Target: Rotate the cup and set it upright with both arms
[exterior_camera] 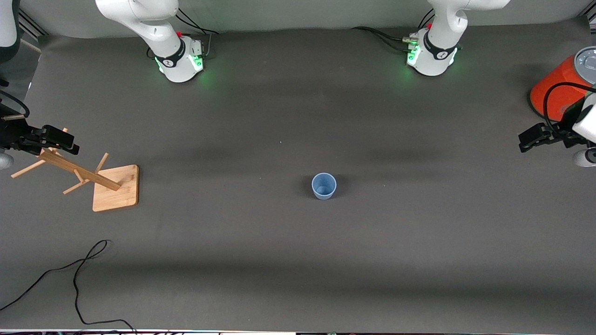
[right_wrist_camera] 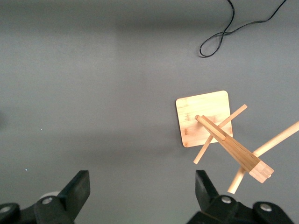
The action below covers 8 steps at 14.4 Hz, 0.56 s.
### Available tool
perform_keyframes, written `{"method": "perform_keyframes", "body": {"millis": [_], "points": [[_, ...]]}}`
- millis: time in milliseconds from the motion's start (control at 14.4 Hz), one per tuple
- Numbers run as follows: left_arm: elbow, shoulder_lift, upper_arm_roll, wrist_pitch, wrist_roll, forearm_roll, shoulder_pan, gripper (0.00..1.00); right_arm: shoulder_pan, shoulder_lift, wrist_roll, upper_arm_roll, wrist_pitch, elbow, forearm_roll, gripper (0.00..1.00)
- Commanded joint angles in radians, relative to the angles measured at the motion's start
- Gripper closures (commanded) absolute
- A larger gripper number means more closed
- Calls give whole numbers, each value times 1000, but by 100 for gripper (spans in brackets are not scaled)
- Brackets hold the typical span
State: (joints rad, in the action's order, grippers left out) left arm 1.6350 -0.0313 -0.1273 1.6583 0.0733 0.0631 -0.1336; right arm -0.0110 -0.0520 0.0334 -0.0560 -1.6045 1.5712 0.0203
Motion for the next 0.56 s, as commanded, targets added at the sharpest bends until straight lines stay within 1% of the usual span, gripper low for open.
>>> {"method": "perform_keyframes", "body": {"millis": [0, 209, 487], "points": [[17, 21, 43, 8, 2, -26, 35, 0, 0, 21, 20, -1, 9, 10, -5, 0], [-1, 17, 41, -5, 0, -40, 29, 0, 0, 21, 20, -1, 9, 10, -5, 0], [-3, 19, 40, -6, 2, -46, 29, 0, 0, 21, 20, -1, 8, 10, -5, 0]]}}
